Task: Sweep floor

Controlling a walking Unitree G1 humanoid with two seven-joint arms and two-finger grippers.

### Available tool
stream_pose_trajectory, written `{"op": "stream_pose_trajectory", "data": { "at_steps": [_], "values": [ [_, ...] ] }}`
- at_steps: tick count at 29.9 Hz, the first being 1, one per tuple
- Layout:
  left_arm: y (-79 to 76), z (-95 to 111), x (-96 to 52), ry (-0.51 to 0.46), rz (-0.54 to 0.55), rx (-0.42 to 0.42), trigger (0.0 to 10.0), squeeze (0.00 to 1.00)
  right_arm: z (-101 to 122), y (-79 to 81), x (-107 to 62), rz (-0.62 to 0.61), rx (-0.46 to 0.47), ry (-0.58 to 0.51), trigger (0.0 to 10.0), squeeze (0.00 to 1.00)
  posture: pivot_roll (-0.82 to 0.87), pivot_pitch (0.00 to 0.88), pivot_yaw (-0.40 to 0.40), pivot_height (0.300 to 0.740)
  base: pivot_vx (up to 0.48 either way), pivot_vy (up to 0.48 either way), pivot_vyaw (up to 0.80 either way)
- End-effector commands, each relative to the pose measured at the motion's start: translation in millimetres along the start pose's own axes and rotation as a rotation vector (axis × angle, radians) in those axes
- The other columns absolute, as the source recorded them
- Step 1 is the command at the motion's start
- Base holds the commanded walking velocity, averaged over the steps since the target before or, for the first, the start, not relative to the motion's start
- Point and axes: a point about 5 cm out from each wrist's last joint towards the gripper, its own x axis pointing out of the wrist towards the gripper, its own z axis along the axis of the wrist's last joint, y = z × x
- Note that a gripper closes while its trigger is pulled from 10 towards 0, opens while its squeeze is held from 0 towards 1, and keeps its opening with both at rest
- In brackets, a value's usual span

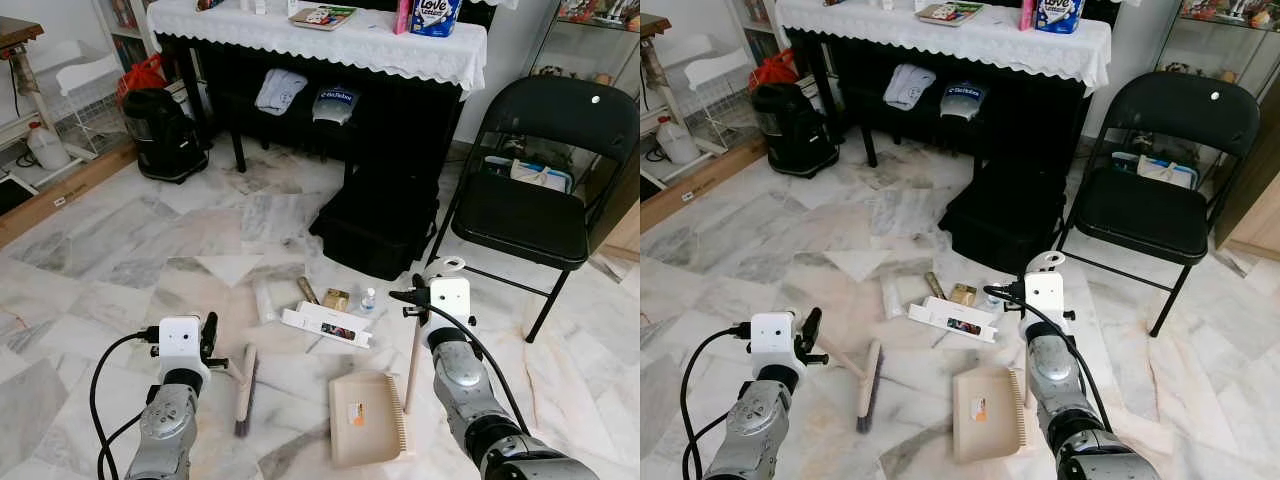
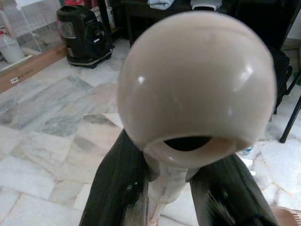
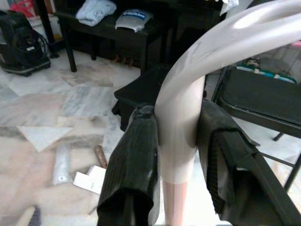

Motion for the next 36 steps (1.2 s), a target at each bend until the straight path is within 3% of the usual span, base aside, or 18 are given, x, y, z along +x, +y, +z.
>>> {"op": "stream_pose_trajectory", "data": {
  "at_steps": [1, 15, 36],
  "values": [
    [-1.0, 9.3, 3.6, -0.04, -0.007, 0.009, 10.0, 0.0, 9.6, -1.3, 4.1, -0.008, 0.014, -0.044, 10.0, 0.0, 0.0, 0.002, 0.054, 0.74, 0.0, 0.0, -0.8],
    [-1.0, 9.2, 3.4, -0.04, -0.003, 0.009, 10.0, 0.0, 10.9, 3.6, 3.7, 0.02, 0.01, -0.059, 10.0, 0.0, 0.0, 0.001, 0.051, 0.74, 0.0, 0.0, -0.09],
    [-1.1, 8.9, 4.2, -0.039, -0.006, 0.009, 10.0, 0.0, 10.9, 6.7, 3.7, 0.038, 0.027, -0.055, 10.0, 0.0, 0.0, 0.0, 0.052, 0.74, 0.281, 0.0, -0.15]
  ]
}}
